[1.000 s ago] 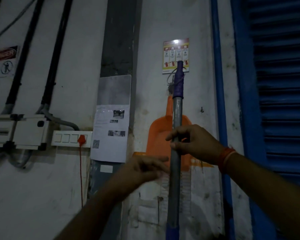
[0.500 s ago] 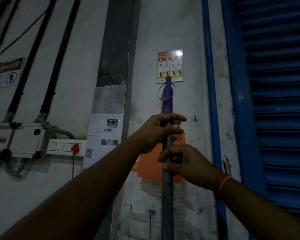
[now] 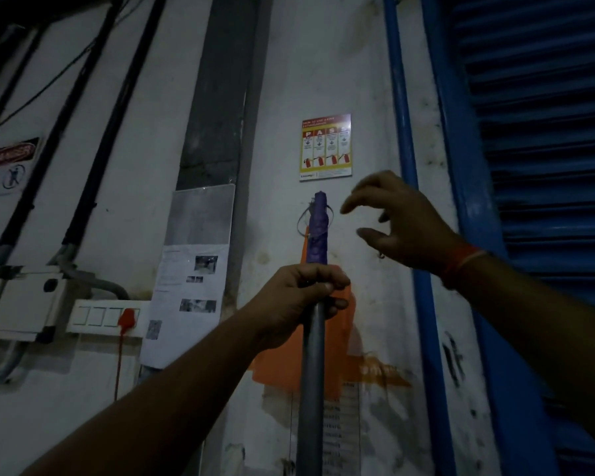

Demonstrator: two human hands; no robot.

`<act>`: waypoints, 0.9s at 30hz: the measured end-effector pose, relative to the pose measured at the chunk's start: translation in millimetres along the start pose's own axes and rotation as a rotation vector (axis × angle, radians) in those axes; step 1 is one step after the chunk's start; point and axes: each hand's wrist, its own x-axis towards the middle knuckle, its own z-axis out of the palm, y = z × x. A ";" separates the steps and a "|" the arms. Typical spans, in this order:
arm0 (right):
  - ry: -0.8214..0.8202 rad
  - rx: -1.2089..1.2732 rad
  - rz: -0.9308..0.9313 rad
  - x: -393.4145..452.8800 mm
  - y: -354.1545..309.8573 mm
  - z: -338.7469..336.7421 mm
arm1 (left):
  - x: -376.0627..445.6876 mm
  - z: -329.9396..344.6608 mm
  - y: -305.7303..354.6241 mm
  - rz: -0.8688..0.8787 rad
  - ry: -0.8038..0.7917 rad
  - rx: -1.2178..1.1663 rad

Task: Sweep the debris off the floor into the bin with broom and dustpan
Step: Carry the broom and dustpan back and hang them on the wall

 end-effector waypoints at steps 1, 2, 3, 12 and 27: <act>-0.019 -0.051 -0.042 10.1 5.6 10.5 | 1.2 -3.4 -3.5 0.002 -0.008 -0.005; -0.041 -0.094 -0.093 18.4 9.0 22.5 | 2.4 -7.2 -7.8 0.004 -0.018 -0.006; -0.067 -0.134 -0.148 25.0 10.7 35.1 | 3.8 -11.1 -12.8 0.008 -0.028 -0.005; -0.018 0.024 -0.102 66.4 27.7 104.1 | 34.3 -72.1 -48.2 0.023 -0.094 0.003; 0.243 0.538 0.795 142.8 82.3 169.2 | 97.7 -102.3 -69.1 0.051 -0.150 -0.054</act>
